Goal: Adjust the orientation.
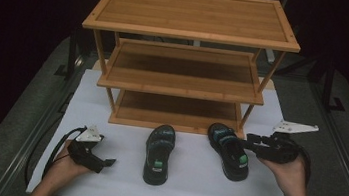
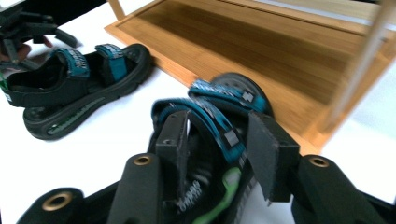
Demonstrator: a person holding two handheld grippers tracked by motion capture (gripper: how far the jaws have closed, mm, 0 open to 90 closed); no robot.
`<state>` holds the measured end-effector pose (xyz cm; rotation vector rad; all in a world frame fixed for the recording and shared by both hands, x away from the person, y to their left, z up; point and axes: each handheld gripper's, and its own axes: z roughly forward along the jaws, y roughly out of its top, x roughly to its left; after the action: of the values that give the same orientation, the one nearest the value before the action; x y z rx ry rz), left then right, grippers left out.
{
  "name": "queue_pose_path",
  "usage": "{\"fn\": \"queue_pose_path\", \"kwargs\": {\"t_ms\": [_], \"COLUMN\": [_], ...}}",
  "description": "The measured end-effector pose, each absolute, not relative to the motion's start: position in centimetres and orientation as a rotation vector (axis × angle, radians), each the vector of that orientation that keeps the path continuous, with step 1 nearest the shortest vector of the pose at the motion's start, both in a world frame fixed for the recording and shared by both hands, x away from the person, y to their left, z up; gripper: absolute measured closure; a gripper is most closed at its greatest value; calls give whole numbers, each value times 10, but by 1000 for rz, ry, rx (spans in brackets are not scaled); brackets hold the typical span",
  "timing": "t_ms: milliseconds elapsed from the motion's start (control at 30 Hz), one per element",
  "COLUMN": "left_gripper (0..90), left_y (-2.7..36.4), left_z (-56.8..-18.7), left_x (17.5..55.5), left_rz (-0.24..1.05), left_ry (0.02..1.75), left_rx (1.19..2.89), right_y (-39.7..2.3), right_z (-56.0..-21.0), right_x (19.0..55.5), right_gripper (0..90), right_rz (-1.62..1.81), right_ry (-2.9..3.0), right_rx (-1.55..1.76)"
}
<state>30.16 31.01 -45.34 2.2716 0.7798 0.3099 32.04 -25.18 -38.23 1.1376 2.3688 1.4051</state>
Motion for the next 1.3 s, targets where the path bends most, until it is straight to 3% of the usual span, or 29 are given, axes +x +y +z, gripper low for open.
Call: {"fn": "queue_pose_path", "kwargs": {"t_ms": [333, 500, 867, 1033, 1300], "left_gripper": [0, 0, 0, 0, 0], "left_y": [310, 310, 310, 310, 310], "left_z": [-453, -453, -453, -453, -453], "left_x": [302, 302, 302, 302, 302], "left_rz": [309, 309, 307, 306, 307], "left_ry": [780, 779, 780, 780, 780], "left_rx": [2271, 2274, 2274, 2274, 2274], "right_y": [-227, -224, -230, -228, -228], "right_z": [-392, -397, -401, -402, -400], "right_x": [345, 348, 348, 345, 342], "right_gripper": [478, 483, 583, 702, 712], "right_rz": [1433, 1438, 1459, 1420, 1416], "right_ry": [2491, 2515, 2496, 2511, 2518], "right_rx": [1057, 1044, 1040, 1002, 976]}}
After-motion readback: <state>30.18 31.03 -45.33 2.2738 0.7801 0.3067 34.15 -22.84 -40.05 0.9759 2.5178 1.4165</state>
